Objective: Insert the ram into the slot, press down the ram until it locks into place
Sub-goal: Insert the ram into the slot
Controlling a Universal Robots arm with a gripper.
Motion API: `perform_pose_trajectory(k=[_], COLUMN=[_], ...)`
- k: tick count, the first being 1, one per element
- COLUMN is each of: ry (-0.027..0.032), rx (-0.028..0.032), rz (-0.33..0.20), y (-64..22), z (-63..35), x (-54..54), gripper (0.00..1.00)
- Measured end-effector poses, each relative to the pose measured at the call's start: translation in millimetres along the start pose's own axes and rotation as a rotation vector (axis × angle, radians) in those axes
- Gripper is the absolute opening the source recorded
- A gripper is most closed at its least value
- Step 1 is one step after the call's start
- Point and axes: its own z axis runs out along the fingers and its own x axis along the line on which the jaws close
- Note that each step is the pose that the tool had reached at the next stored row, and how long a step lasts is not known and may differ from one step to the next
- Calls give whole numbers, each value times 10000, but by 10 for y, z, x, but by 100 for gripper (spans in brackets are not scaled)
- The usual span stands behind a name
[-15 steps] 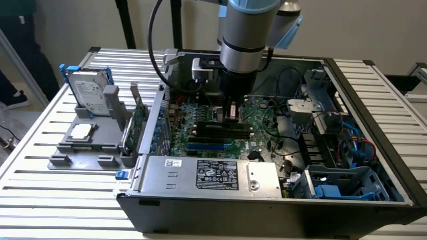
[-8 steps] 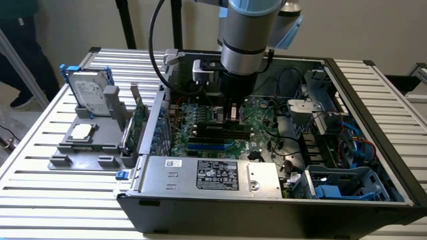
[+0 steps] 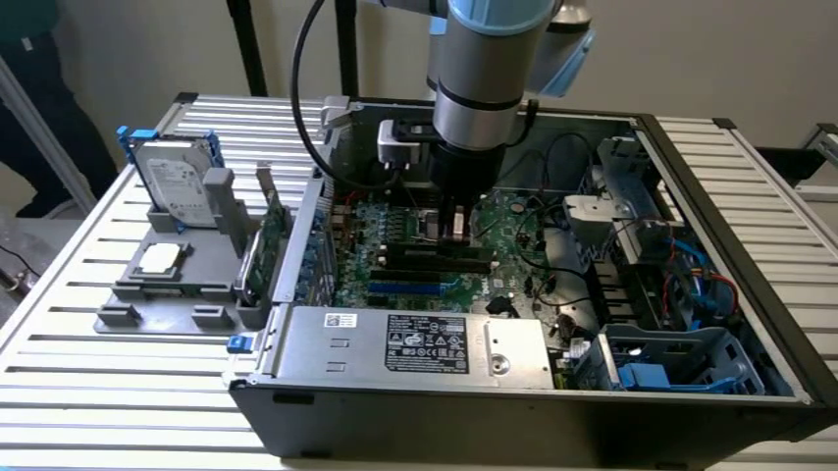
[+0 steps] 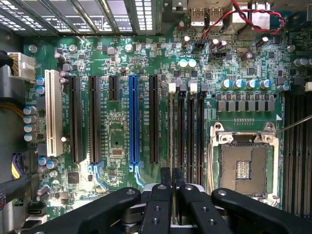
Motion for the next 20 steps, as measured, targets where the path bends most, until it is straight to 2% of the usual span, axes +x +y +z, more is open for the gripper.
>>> perform_pose_trajectory(k=[10, 20], ry=[5, 3], rx=[3, 36], rz=[5, 34], y=[-2, -1], z=[53, 66], x=[-5, -15], gripper=[13, 13])
